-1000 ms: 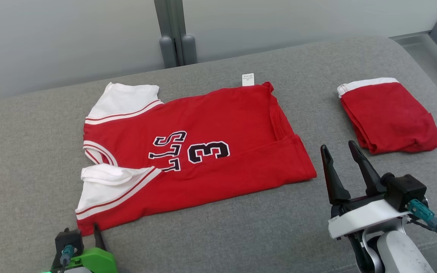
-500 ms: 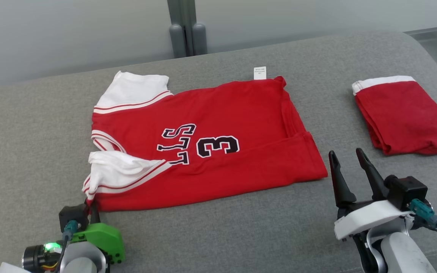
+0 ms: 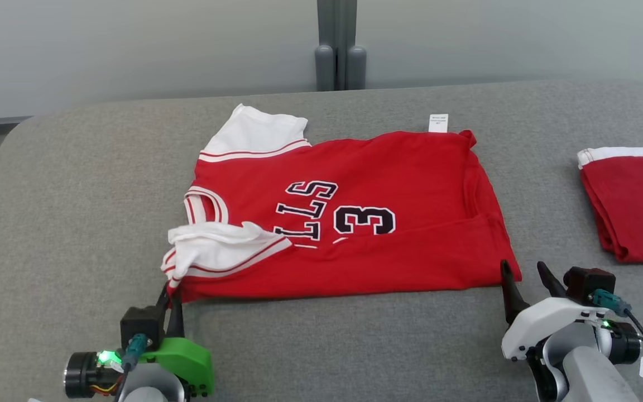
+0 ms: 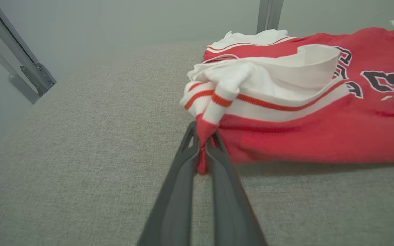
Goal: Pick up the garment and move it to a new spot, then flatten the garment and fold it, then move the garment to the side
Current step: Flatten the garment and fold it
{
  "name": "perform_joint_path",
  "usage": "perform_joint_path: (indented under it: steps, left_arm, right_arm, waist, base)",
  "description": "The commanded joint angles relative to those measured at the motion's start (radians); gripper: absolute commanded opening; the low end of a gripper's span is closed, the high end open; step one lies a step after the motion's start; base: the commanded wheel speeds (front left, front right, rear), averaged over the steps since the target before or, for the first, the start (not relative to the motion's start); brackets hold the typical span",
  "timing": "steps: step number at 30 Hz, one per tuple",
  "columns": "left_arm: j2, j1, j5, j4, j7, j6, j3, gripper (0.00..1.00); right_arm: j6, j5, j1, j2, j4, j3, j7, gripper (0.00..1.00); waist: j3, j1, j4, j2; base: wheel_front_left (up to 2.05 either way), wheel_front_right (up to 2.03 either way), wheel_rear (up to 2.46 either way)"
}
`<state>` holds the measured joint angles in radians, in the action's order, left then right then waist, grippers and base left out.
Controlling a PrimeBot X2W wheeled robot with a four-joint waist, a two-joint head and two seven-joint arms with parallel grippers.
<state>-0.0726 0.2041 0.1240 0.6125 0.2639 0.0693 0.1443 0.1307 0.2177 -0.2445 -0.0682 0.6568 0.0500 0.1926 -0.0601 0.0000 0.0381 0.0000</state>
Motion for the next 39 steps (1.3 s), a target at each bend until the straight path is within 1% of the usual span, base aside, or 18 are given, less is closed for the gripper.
perform_joint_path:
  steps: [1, 4, 9, 13, 14, 15, 16, 19, 21, 28, 30, 33, 39]
  left_arm:
    - [0.0, -0.011, -0.002, -0.005, 0.0, -0.009, 0.005, 0.0]
    - [0.003, -0.014, -0.007, -0.012, 0.0, -0.018, 0.017, 0.0]
    - [0.009, -0.015, -0.013, -0.015, 0.0, -0.022, 0.035, 0.0]
    - [0.01, 0.003, -0.017, -0.004, 0.0, -0.025, 0.048, 0.0]
    - [0.011, 0.007, -0.018, -0.001, 0.0, -0.025, 0.05, 0.0]
    - [0.011, 0.009, -0.018, 0.002, 0.0, -0.024, 0.052, 0.0]
    - [0.011, 0.01, -0.018, 0.008, 0.0, -0.023, 0.053, 0.0]
    - [0.008, 0.008, -0.019, 0.03, 0.0, -0.021, 0.053, 0.0]
    - [-0.001, 0.003, -0.02, 0.051, 0.0, -0.026, 0.055, 0.0]
    - [-0.011, -0.034, -0.008, 0.09, 0.0, -0.029, 0.048, 0.0]
    - [-0.01, -0.046, -0.003, 0.091, 0.0, -0.033, 0.049, 0.0]
    - [-0.009, -0.073, 0.003, 0.096, 0.0, -0.046, 0.056, 0.0]
    - [-0.017, -0.119, 0.005, 0.091, 0.0, -0.065, 0.072, 0.0]
  right_arm:
    - [0.0, 0.006, -0.024, 0.005, 0.024, 0.007, -0.006, 1.0]
    - [0.0, 0.032, -0.056, 0.008, 0.083, 0.024, -0.022, 1.0]
    - [0.0, 0.021, -0.114, 0.012, 0.202, 0.071, -0.038, 1.0]
    - [0.0, 0.022, -0.153, 0.015, 0.27, 0.072, -0.027, 1.0]
    - [0.0, 0.027, -0.161, 0.016, 0.285, 0.066, -0.023, 0.93]
    - [0.0, 0.031, -0.167, 0.016, 0.296, 0.061, -0.021, 0.39]
    - [0.0, 0.034, -0.172, 0.017, 0.307, 0.054, -0.012, 0.0]
    - [0.0, 0.03, -0.174, 0.016, 0.323, 0.032, 0.01, 0.0]
    - [0.0, 0.03, -0.168, 0.0, 0.326, 0.024, 0.025, 0.0]
    - [-0.001, 0.065, -0.121, -0.046, 0.285, -0.008, 0.05, 0.0]
    - [-0.001, 0.075, -0.104, -0.059, 0.274, -0.006, 0.04, 0.0]
    - [-0.001, 0.097, -0.07, -0.059, 0.252, -0.006, 0.013, 0.0]
    - [-0.001, 0.151, 0.027, -0.056, 0.149, -0.027, -0.065, 0.0]
  waist:
    - [0.003, 0.0, 0.022, 0.0]
    - [-0.002, 0.0, 0.029, 0.0]
    - [-0.013, 0.0, 0.032, 0.0]
    - [-0.026, 0.0, 0.031, 0.0]
    - [-0.027, 0.0, 0.03, 0.0]
    - [-0.027, 0.0, 0.029, 0.0]
    - [-0.025, 0.0, 0.028, 0.0]
    - [-0.013, 0.0, 0.022, 0.0]
    - [0.003, 0.0, 0.016, 0.0]
    - [0.07, 0.0, -0.004, 0.0]
    - [0.084, 0.0, -0.007, 0.0]
    - [0.101, 0.0, -0.015, 0.0]
    - [0.12, 0.0, -0.029, 0.0]
  base:
    - [0.0, 0.0, 0.0]
    - [0.0, 0.0, 0.0]
    - [0.0, 0.0, 0.0]
    - [0.0, 0.0, 0.0]
    - [0.0, 0.0, 0.0]
    - [0.0, 0.0, 0.0]
    - [0.0, 0.0, 0.0]
    - [0.0, 0.0, 0.0]
    - [0.0, 0.0, 0.0]
    - [0.0, 0.0, 0.0]
    - [0.0, 0.0, 0.0]
    - [0.0, 0.0, 0.0]
    - [0.0, 0.0, 0.0]
